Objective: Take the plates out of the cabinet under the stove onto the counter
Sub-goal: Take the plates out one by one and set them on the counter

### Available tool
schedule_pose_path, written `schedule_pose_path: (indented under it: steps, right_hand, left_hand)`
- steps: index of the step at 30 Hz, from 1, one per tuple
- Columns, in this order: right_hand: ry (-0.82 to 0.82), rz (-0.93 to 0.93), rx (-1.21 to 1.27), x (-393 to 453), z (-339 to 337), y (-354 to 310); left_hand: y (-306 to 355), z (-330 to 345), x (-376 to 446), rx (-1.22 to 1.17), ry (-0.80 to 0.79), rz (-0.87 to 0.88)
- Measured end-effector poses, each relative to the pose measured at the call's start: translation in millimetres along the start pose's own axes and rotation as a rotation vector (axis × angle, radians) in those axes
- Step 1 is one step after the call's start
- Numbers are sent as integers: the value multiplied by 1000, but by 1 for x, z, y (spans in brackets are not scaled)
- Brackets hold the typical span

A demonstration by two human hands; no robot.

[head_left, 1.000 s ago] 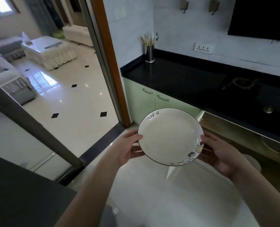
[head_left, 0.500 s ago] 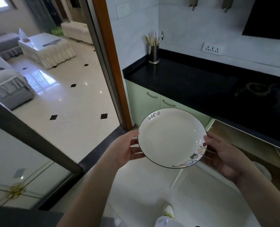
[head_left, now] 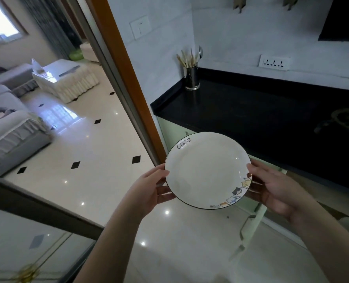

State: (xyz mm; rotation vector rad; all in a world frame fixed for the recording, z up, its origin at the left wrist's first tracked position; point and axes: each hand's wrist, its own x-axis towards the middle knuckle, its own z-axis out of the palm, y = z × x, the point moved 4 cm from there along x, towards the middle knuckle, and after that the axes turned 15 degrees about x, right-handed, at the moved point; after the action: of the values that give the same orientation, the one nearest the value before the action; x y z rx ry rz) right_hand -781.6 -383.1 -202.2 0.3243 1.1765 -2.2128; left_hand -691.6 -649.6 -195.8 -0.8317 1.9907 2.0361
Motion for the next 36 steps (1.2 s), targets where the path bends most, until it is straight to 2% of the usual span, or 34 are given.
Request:
schedule_pose_path:
  steps: [10, 23, 27, 36]
  right_hand:
    - [38, -25, -24, 63, 33, -14]
    - [133, -111, -39, 182, 128, -20]
    - [172, -151, 16, 206, 147, -14]
    - [355, -209, 63, 258, 132, -31]
  left_hand:
    - [23, -28, 70, 27, -18, -3]
    - [98, -116, 204, -16, -189, 45]
    - [118, -139, 243, 52, -227, 13]
    - [146, -119, 327, 157, -309, -15]
